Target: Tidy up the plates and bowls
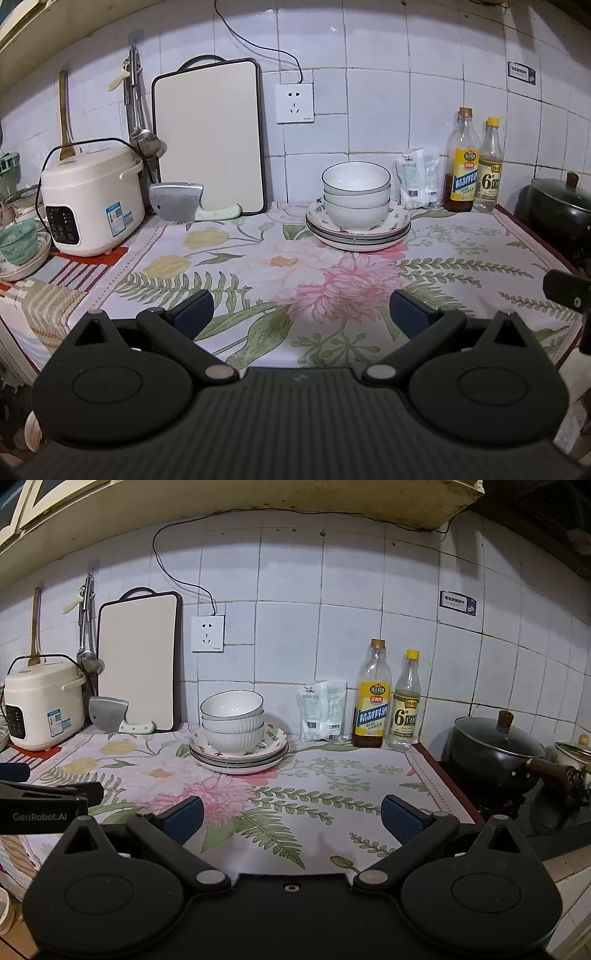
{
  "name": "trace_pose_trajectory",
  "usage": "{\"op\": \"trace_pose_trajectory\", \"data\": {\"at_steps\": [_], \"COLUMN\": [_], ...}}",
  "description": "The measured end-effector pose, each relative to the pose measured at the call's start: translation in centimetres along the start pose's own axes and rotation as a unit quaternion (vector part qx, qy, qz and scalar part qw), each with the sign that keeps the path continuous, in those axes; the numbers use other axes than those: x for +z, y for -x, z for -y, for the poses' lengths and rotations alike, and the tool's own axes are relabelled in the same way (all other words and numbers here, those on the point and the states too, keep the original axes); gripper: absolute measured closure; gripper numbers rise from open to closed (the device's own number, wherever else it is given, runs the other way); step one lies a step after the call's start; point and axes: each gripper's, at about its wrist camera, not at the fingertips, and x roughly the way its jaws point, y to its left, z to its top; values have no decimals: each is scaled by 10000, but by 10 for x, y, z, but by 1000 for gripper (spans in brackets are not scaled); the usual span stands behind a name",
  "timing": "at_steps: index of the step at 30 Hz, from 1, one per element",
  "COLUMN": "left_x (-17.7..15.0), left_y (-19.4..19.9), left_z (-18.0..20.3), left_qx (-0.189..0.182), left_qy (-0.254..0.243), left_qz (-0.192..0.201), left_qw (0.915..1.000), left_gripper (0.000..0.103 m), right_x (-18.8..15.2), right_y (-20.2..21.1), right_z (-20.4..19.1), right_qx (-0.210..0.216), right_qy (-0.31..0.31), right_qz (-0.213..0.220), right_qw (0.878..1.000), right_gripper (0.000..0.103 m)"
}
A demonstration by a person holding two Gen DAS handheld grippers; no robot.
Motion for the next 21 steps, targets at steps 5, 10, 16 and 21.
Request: {"op": "trace_pose_trajectory", "data": {"at_steps": [5, 10, 16, 21], "left_x": [0, -3, -4, -4], "left_y": [0, 1, -1, -1], "left_z": [-1, 2, 2, 4], "left_qx": [-57, 4, 18, 23], "left_qy": [67, -24, 13, -22], "left_qz": [-12, 37, -10, -12], "left_qw": [10000, 10000, 10000, 10000], "left_gripper": [0, 0, 0, 0], "right_x": [0, -2, -3, -4], "right_y": [-1, -2, -4, -5], "right_z": [-1, -3, 0, 1], "right_qx": [-42, -61, -69, -99], "right_qy": [-14, -10, -29, -47], "right_qz": [23, -22, -71, -95], "right_qw": [10000, 10000, 9999, 9999], "right_gripper": [0, 0, 0, 0]}}
